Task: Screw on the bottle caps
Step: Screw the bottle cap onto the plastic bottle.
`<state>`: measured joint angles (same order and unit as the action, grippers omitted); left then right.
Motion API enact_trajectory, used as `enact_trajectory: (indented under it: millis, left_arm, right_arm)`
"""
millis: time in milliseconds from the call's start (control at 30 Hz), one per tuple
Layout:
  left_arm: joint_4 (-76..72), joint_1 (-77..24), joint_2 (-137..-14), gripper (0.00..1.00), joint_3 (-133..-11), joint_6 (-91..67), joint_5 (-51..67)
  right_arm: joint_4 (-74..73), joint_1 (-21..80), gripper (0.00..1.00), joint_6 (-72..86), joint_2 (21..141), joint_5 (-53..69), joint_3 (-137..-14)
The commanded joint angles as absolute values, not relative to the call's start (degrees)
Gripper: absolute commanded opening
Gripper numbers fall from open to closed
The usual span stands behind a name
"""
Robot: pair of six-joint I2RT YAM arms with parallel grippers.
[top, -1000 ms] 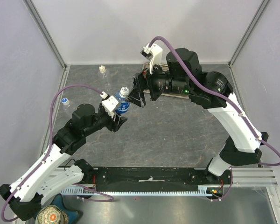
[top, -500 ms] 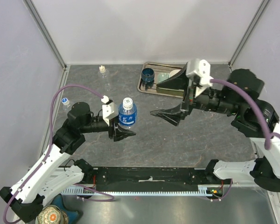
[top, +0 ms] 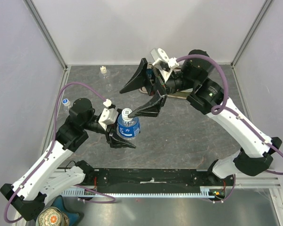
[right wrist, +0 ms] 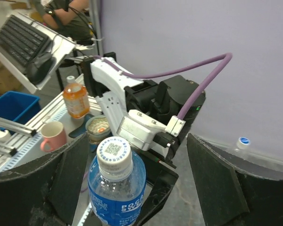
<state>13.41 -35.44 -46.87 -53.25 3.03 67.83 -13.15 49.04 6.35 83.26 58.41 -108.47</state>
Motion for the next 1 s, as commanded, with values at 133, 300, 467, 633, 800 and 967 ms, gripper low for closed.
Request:
enact_trajectory:
  millis: [133,300,467,633,800,967]
  left_arm:
    - [10.55,-35.33,-47.28,0.02,-55.37,2.37,70.67]
    - [8.62,-35.33,-47.37,0.02,-54.67,0.88,69.35]
    - [8.26,-35.33,-48.07,0.02,-55.02,0.53,69.70]
    - [8.26,-35.33,-47.99,0.02,-54.76,0.62,69.35]
    - [8.26,-35.33,-47.90,0.02,-54.67,0.61,68.73]
    - [8.26,-35.33,-47.81,0.02,-54.76,-0.95,68.47]
  right_arm:
    - [13.62,48.95,0.85,24.08,82.44,69.08,-102.92]
    - [14.07,49.48,0.80,25.05,83.23,69.70,-101.78]
    - [12.39,49.75,0.76,24.52,85.16,70.49,-101.78]
    - [12.39,49.92,0.71,24.26,85.43,70.49,-101.60]
    - [11.87,50.10,0.68,24.26,85.87,70.66,-101.51]
    - [11.78,50.36,0.63,24.17,86.04,70.84,-101.08]
